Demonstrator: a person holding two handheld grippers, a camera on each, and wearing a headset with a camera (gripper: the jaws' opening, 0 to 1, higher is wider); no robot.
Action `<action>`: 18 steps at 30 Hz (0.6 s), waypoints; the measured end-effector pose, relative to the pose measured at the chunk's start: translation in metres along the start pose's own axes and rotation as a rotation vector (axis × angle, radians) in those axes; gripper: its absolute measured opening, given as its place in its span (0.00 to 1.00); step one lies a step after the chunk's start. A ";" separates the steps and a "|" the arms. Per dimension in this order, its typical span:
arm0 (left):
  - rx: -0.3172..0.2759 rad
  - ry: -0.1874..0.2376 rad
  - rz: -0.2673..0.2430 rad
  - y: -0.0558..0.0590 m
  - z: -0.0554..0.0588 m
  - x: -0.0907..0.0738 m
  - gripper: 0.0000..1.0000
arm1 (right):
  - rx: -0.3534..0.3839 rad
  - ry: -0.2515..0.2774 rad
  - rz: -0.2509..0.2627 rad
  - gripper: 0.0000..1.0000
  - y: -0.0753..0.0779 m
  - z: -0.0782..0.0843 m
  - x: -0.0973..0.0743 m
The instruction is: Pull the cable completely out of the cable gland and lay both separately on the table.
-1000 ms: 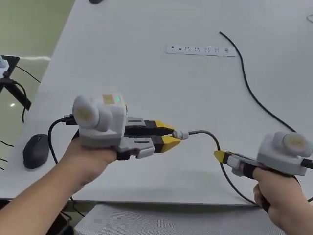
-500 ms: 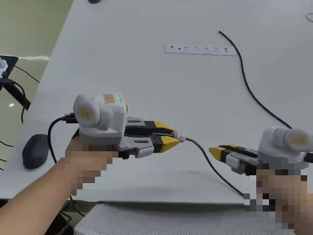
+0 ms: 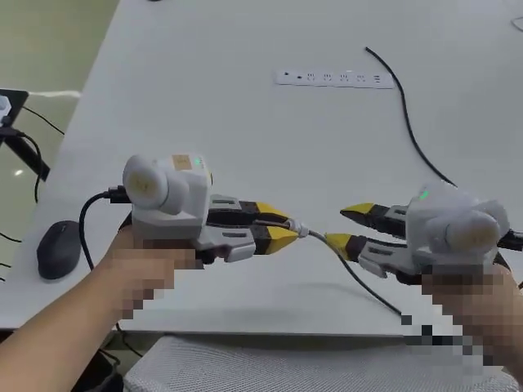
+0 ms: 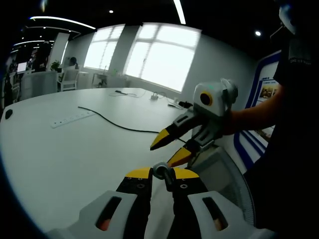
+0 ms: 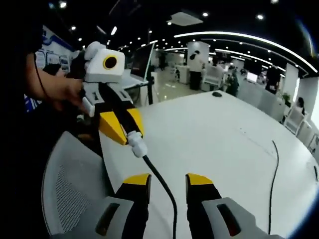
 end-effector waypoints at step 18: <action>-0.003 0.000 0.001 0.000 0.000 0.000 0.15 | -0.091 0.006 -0.044 0.07 -0.018 -0.009 0.016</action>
Point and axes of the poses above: the centre of the closed fingertips' face, and the gripper's own axes: x roughly forward along the fingers, y roughly to its right, z roughly out of its underside, the point moved 9 cm from there along -x, roughly backward along the fingers, and after that the axes turned 3 degrees about z, right-handed, at the moved point
